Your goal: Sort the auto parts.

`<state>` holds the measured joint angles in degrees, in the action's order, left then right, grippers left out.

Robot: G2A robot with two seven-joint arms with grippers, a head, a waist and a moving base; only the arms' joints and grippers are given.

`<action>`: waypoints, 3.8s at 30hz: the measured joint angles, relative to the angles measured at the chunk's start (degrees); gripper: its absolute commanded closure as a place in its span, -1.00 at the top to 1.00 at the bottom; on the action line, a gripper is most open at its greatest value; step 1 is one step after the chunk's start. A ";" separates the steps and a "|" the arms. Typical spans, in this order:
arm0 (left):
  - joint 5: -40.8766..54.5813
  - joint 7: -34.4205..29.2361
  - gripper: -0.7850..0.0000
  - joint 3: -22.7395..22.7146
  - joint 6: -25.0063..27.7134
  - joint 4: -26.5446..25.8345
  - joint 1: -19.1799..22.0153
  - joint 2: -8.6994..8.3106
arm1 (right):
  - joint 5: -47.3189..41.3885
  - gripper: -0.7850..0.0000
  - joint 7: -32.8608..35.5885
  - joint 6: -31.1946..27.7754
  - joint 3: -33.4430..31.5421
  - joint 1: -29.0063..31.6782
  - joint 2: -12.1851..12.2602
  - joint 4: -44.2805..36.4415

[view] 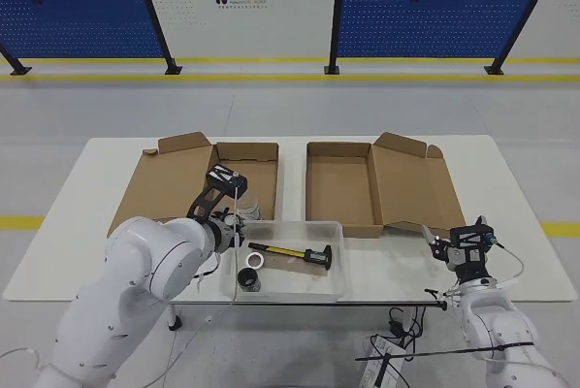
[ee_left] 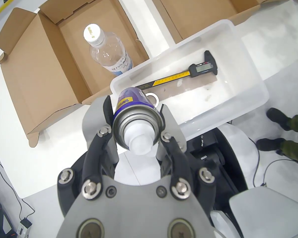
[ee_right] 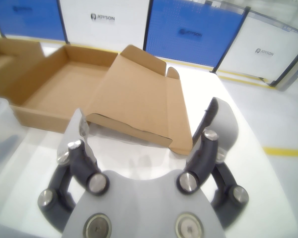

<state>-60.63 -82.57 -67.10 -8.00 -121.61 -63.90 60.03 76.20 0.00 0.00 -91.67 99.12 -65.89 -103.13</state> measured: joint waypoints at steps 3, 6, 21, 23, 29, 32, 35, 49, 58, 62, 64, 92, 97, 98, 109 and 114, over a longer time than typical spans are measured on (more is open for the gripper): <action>-1.36 2.66 -1.00 -0.52 -0.64 2.91 -0.12 0.05 | 0.00 1.00 0.00 0.00 0.00 0.00 0.00 0.00; -2.26 3.77 -1.00 -1.11 -3.10 5.70 0.82 0.26 | 0.00 1.00 0.00 0.00 0.00 0.00 0.00 0.00; -5.07 5.25 -1.00 3.03 -10.60 19.80 9.23 2.41 | 0.00 1.00 0.00 0.00 0.00 0.00 0.00 0.00; -3.96 5.21 -1.00 3.86 -11.01 21.51 9.93 2.80 | 0.00 1.00 0.00 0.00 0.00 0.00 0.00 0.00; -3.96 6.58 -1.00 5.99 -11.56 25.85 11.17 3.67 | 0.00 1.00 0.00 0.00 0.00 0.00 0.00 0.00; -3.66 7.17 -1.00 6.31 -12.25 27.88 11.70 4.05 | 0.00 1.00 0.00 0.00 0.00 0.00 0.00 0.00; -1.78 7.21 -1.00 6.33 -12.80 29.76 12.25 4.46 | 0.00 1.00 0.00 0.00 0.00 0.00 0.00 0.00; -0.23 9.26 -1.00 7.70 -13.08 35.60 14.79 5.95 | 0.00 1.00 0.00 0.00 0.00 0.00 0.00 0.00; -0.30 10.13 -1.00 8.76 -12.05 38.93 16.31 6.77 | 0.00 1.00 0.00 0.00 0.00 0.00 0.00 0.00; -0.30 10.26 -1.00 9.01 -11.66 40.46 17.16 7.11 | 0.00 1.00 0.00 0.00 0.00 0.00 0.00 0.00; -0.26 10.25 -1.00 9.06 -11.57 41.21 17.49 7.27 | 0.00 1.00 0.00 0.00 0.00 0.00 0.00 0.00; -0.56 11.46 -0.21 9.95 -11.45 48.73 18.54 9.11 | 0.00 1.00 0.00 0.00 0.00 0.00 0.00 0.00; -0.87 11.59 1.00 9.90 -11.57 49.40 18.48 9.35 | 0.00 1.00 0.00 0.00 0.00 0.00 0.00 0.00; -0.91 11.57 1.00 9.86 -11.57 49.47 18.48 9.39 | 0.00 1.00 0.00 0.00 0.00 0.00 0.00 0.00; -2.76 9.74 1.00 8.91 -11.89 47.14 17.96 9.49 | 0.00 1.00 0.00 0.00 0.00 0.00 0.00 0.00; -3.03 8.63 1.00 7.69 -13.01 44.86 17.45 9.42 | 0.00 1.00 0.00 0.00 0.00 0.00 0.00 0.00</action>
<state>-63.66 -73.94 -59.41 -21.00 -76.76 -46.44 69.45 76.20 0.00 0.00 -91.67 99.12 -65.89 -103.13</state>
